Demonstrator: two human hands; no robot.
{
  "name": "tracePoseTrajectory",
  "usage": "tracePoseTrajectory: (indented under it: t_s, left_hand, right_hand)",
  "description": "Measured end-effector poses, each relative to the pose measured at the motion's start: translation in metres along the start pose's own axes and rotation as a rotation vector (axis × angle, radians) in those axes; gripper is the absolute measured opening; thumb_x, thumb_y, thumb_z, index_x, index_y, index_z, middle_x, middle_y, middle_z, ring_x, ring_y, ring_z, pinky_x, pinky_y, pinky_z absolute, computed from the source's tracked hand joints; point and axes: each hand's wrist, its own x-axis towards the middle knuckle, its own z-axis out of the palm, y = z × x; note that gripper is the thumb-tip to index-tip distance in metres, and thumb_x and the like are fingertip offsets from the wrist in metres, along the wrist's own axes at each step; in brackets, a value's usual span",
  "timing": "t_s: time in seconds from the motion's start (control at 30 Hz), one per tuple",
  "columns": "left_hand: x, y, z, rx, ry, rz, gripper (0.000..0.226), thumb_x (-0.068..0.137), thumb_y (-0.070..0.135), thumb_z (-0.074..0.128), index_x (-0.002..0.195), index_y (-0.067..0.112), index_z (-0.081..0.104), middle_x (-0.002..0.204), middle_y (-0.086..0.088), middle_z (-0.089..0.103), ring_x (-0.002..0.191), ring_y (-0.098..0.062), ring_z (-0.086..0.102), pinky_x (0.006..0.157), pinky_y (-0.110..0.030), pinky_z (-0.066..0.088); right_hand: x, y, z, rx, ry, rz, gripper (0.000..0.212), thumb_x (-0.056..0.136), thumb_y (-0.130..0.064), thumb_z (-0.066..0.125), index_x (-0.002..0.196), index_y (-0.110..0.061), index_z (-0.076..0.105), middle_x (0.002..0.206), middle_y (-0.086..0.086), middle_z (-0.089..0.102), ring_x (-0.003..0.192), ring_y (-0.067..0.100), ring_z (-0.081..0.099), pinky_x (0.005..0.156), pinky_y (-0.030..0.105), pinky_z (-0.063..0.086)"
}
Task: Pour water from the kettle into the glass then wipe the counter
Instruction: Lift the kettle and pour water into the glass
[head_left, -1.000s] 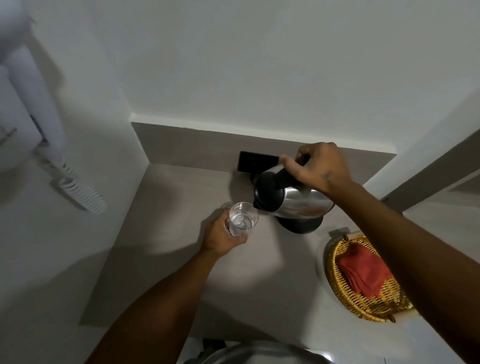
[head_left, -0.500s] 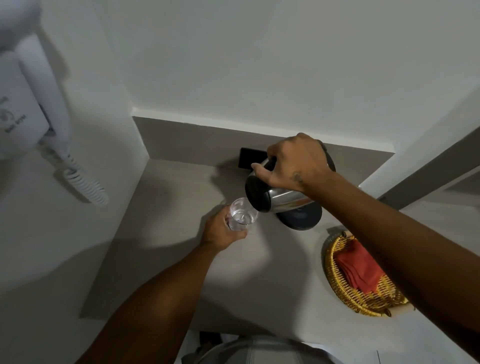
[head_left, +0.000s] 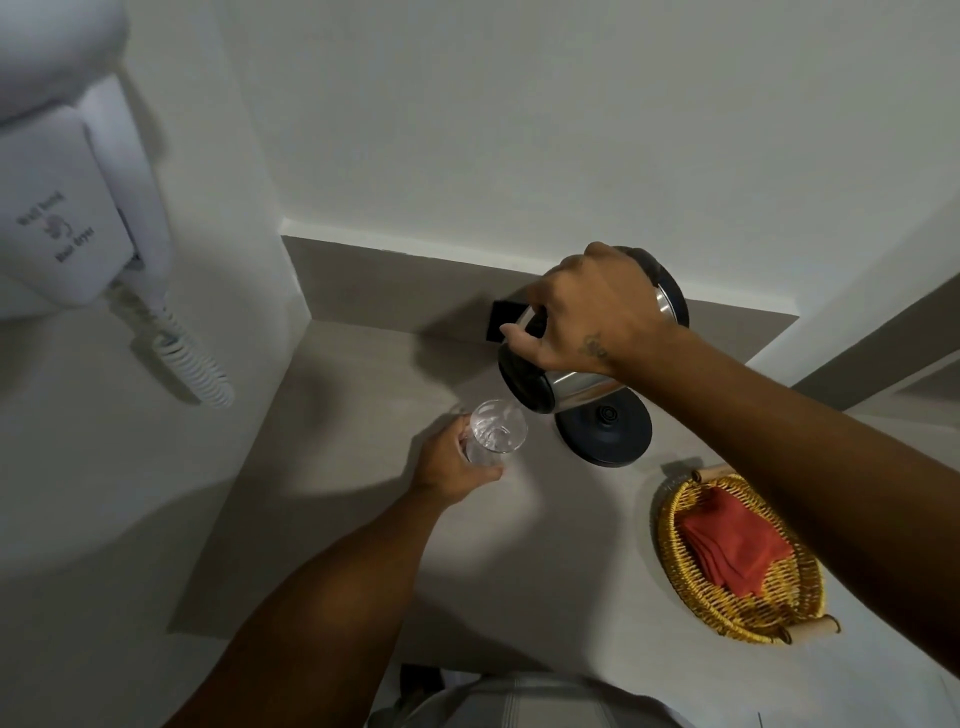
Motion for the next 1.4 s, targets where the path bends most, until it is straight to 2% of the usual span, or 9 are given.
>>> tracePoseTrajectory:
  t_s: [0.23,0.43,0.53,0.63,0.83,1.07,1.23,1.3,1.4]
  left_hand:
    - [0.000,-0.003,-0.001,-0.015,-0.028,0.009,0.077,0.056,0.013,0.097,0.126,0.013,0.064,0.114,-0.004,0.074,0.103,-0.020,0.071,0.093,-0.043,0.059]
    - [0.001,-0.003,0.001,-0.036,-0.047,-0.016,0.075,0.058,0.009,0.096,0.125,0.010,0.062,0.118,-0.010,0.072,0.108,-0.027,0.069,0.097,-0.049,0.057]
    - [0.001,-0.004,0.001,-0.023,-0.041,-0.005,0.076,0.058,0.010,0.096,0.126,0.010,0.062,0.117,-0.009,0.072,0.108,-0.025,0.070,0.097,-0.047,0.057]
    - [0.001,-0.003,0.000,-0.014,-0.037,0.010,0.075,0.057,0.011,0.096,0.124,0.013,0.062,0.114,-0.006,0.073,0.105,-0.023,0.070,0.095,-0.044,0.058]
    - [-0.001,-0.001,-0.002,0.025,-0.028,0.018,0.072,0.056,0.016,0.097,0.121,0.016,0.065,0.108,-0.001,0.073,0.100,-0.020,0.071,0.091,-0.043,0.060]
    - [-0.002,0.000,-0.001,0.031,-0.027,0.027,0.072,0.056,0.016,0.097,0.120,0.016,0.065,0.110,-0.004,0.074,0.099,-0.021,0.072,0.091,-0.044,0.060]
    - [-0.002,0.000,-0.001,-0.003,-0.011,0.016,0.067,0.055,0.011,0.096,0.114,0.017,0.066,0.105,-0.005,0.075,0.097,-0.024,0.073,0.090,-0.048,0.059]
    - [-0.002,0.001,-0.001,0.000,-0.017,0.018,0.066,0.055,0.011,0.097,0.112,0.021,0.066,0.105,-0.003,0.075,0.097,-0.021,0.073,0.091,-0.046,0.060]
    - [-0.002,0.000,-0.001,-0.004,-0.025,0.025,0.066,0.055,0.013,0.097,0.112,0.024,0.065,0.107,-0.001,0.075,0.099,-0.020,0.073,0.090,-0.042,0.061]
  right_hand:
    - [0.002,0.000,-0.005,-0.015,0.023,-0.031,0.057,0.089,-0.060,0.040,0.065,-0.013,0.060,0.055,0.002,0.056,0.051,0.023,0.051,0.068,0.032,0.038]
    - [0.003,-0.001,-0.008,-0.012,0.019,-0.018,0.058,0.088,-0.062,0.038,0.065,-0.014,0.060,0.055,0.000,0.055,0.051,0.022,0.051,0.068,0.032,0.037]
    - [0.002,0.000,-0.007,-0.002,0.008,-0.010,0.057,0.088,-0.062,0.038,0.064,-0.015,0.059,0.055,0.000,0.055,0.051,0.021,0.050,0.069,0.032,0.039]
    - [0.001,0.000,-0.005,0.016,0.001,0.004,0.057,0.088,-0.063,0.036,0.068,-0.017,0.062,0.057,-0.001,0.058,0.053,0.021,0.053,0.073,0.034,0.044]
    - [-0.003,0.004,0.002,0.040,-0.002,0.026,0.063,0.087,-0.067,0.025,0.092,-0.027,0.074,0.064,-0.005,0.064,0.060,0.017,0.059,0.080,0.031,0.046]
    - [-0.012,0.005,0.012,0.104,0.119,0.095,0.053,0.085,-0.059,0.048,0.057,-0.016,0.060,0.050,0.001,0.056,0.048,0.023,0.050,0.064,0.028,0.027]
    - [-0.021,0.009,0.015,0.170,0.115,0.174,0.050,0.083,-0.056,0.056,0.055,-0.015,0.060,0.045,0.002,0.052,0.046,0.024,0.049,0.053,0.020,0.014]
    - [-0.025,0.014,0.019,0.249,0.106,0.231,0.048,0.083,-0.056,0.058,0.057,-0.016,0.062,0.045,0.001,0.052,0.045,0.023,0.049,0.052,0.019,0.018]
    - [-0.035,0.023,0.033,0.440,0.108,0.396,0.045,0.081,-0.057,0.056,0.056,-0.019,0.060,0.046,-0.001,0.053,0.046,0.020,0.051,0.048,0.024,0.036]
